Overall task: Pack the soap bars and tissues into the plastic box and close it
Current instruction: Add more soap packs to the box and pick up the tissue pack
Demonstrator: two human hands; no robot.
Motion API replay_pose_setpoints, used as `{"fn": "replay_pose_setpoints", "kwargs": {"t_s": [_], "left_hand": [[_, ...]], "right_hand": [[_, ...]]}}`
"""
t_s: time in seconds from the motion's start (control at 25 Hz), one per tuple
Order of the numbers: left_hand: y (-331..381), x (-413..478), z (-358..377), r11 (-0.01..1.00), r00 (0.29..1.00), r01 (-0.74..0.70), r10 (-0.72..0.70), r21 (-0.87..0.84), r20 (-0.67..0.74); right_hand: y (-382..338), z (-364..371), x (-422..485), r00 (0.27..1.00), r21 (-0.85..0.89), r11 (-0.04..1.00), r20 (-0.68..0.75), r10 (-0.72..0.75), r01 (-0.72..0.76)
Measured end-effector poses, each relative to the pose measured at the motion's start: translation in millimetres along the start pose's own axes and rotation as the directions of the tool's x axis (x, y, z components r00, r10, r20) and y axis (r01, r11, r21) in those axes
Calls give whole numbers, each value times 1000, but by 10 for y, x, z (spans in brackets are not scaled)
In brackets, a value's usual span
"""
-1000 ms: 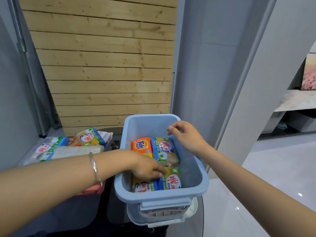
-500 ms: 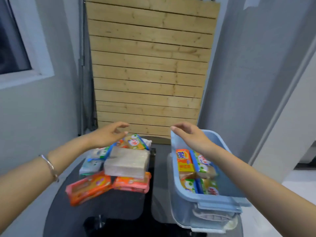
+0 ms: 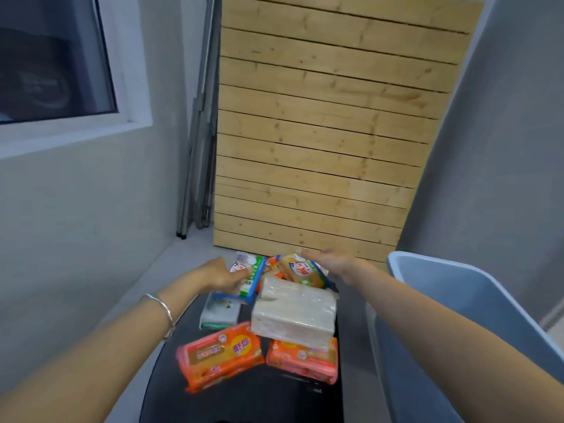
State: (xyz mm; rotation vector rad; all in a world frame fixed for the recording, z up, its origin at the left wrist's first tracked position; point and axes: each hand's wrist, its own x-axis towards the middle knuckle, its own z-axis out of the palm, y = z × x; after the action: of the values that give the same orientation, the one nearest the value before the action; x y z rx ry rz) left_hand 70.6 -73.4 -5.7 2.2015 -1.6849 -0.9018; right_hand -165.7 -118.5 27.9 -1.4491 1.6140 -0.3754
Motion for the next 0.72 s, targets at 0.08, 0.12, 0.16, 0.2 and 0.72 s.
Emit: {"fn": "replay_pose_setpoints", "kwargs": {"t_s": [0.08,0.12,0.16,0.2,0.72], "left_hand": [[5,200,81,999,999,31,-30,30,-41],[10,279,118,997,998,36,-32,70,-57],[16,353,155,992,997,38,-30,121,-72],[18,414,193,985,995,40,-25,168,-95],[497,132,-143,818,841,-427,204,-384,-501]], "right_hand": [[-1,105,232,998,-62,997,-25,54,-56],[8,159,325,997,-93,993,-39,66,-69],[23,219,410,996,-129,989,-63,70,-78],[46,275,490,994,-184,980,-95,62,-79],[-474,-486,-57,893,373,839,-365,-261,398]]}}
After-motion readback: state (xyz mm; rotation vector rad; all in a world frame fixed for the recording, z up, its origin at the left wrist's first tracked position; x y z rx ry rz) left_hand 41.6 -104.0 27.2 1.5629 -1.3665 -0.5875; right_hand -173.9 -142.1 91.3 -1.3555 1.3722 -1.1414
